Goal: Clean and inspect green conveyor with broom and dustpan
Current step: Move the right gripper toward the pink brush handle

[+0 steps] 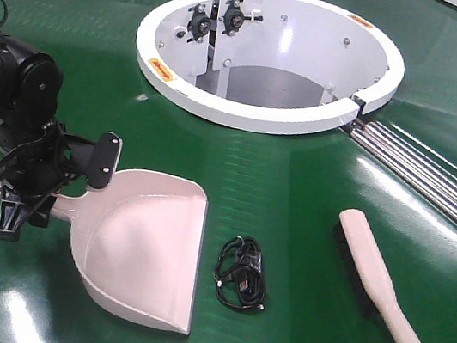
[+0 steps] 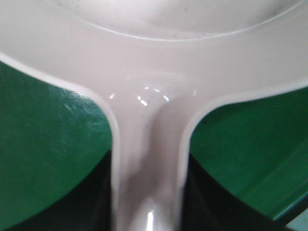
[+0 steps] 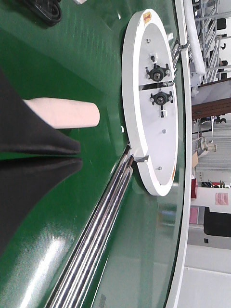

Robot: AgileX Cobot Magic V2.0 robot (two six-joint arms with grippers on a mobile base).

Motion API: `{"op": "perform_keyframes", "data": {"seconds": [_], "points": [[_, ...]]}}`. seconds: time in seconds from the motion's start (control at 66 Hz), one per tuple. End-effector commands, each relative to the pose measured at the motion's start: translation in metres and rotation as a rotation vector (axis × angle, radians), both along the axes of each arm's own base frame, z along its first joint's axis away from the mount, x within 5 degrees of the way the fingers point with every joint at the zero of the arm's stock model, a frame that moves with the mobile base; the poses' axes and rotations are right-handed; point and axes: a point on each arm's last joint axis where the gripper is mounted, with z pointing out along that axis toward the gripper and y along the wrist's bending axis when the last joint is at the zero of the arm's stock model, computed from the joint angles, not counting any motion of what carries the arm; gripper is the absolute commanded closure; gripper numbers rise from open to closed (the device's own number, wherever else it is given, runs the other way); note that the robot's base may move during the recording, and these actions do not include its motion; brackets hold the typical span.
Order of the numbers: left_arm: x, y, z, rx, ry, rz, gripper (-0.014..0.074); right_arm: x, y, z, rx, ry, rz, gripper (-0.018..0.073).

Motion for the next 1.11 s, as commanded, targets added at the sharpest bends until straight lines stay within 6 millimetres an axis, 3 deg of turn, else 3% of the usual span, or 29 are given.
{"op": "perform_keyframes", "data": {"seconds": [0.0,0.621,0.803,0.984,1.09], "points": [[0.0,0.0,0.022,-0.012,-0.07,0.011,0.0603,0.0,-0.001,0.001,-0.007,-0.066,-0.008,0.0569],[0.0,0.0,0.022,-0.012,-0.07,0.011,0.0603,0.0,-0.001,0.003,-0.005,-0.084,-0.009,0.0569],[-0.001,0.0,0.022,-0.011,-0.069,0.011,0.0603,0.0,-0.001,0.01,0.095,-0.154,-0.014,0.0569],[-0.001,0.0,0.022,-0.011,-0.069,0.011,0.0603,-0.006,-0.001,0.044,0.089,-0.242,-0.009,0.0569],[-0.001,0.0,0.022,-0.011,-0.069,0.011,0.0603,-0.005,0.0,0.068,0.062,-0.191,0.0,0.0569]]}}
